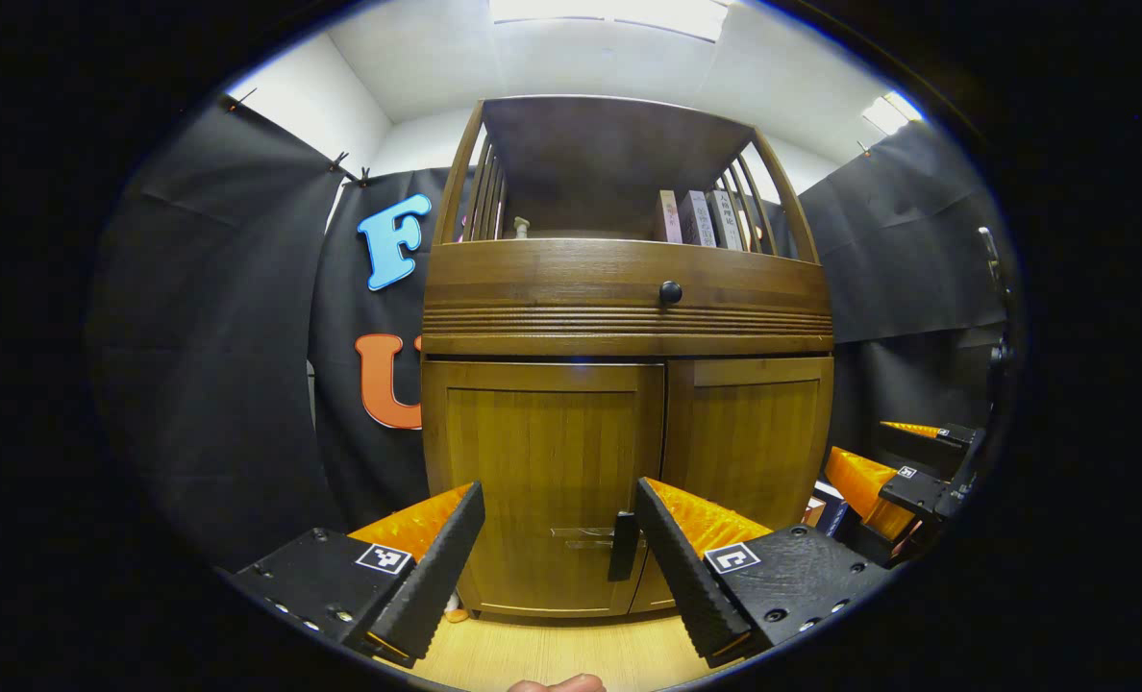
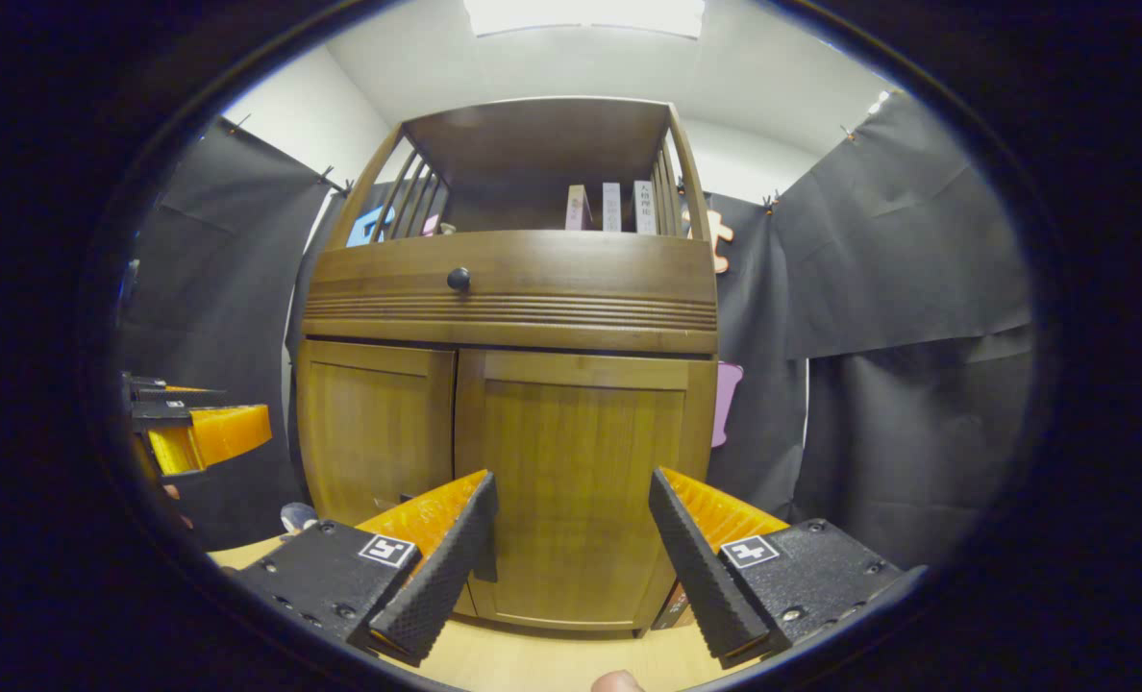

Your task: Open the right door of the double-door shoe cabinet with the right hand, and open the left door with the left hand.

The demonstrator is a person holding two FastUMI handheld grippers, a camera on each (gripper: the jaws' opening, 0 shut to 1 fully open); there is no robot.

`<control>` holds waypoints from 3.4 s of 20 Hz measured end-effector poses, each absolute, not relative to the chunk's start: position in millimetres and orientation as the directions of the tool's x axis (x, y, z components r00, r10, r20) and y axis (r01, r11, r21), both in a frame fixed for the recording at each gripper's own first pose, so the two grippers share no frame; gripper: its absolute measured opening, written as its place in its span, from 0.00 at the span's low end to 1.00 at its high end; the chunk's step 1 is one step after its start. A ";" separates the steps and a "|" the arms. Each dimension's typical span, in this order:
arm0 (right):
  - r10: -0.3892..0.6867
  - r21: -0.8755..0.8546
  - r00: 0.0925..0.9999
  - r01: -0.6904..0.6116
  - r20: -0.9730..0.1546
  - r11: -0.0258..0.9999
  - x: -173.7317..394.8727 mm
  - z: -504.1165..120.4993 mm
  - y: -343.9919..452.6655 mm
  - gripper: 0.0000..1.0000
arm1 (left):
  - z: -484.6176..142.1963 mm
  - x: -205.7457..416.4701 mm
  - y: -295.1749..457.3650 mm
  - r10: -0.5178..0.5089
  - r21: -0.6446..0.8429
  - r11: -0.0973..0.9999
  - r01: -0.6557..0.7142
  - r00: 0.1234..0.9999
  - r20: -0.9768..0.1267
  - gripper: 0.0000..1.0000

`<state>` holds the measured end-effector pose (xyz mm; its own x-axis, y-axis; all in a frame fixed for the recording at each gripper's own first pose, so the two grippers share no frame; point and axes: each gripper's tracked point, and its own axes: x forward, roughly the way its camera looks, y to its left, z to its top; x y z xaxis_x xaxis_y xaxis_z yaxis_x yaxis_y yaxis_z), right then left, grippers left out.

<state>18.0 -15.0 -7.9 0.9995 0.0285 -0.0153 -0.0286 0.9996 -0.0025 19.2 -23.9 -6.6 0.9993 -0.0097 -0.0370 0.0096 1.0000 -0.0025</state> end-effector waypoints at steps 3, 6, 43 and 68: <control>0.040 0.000 0.999 -0.040 -0.024 0.999 28.2 -8.1 -9.7 1.00 | -7.5 19.8 -18.5 0.016 0.025 1.000 -0.015 0.999 -0.035 0.95; 0.065 -0.003 0.998 -0.065 -0.028 0.998 35.6 -11.8 2.1 1.00 | -9.3 21.5 -15.8 0.026 0.021 0.999 -0.026 0.999 -0.037 0.95; 0.177 0.044 0.902 -0.174 -0.393 0.984 159.4 -161.6 83.6 0.56 | -18.5 -54.6 88.4 0.444 0.133 0.891 -0.434 0.894 -0.060 0.92; 0.332 0.151 0.868 -0.297 -0.370 0.943 86.5 -161.2 69.7 0.29 | -36.7 -31.8 -3.6 0.275 0.086 0.960 -0.267 0.955 -0.113 0.95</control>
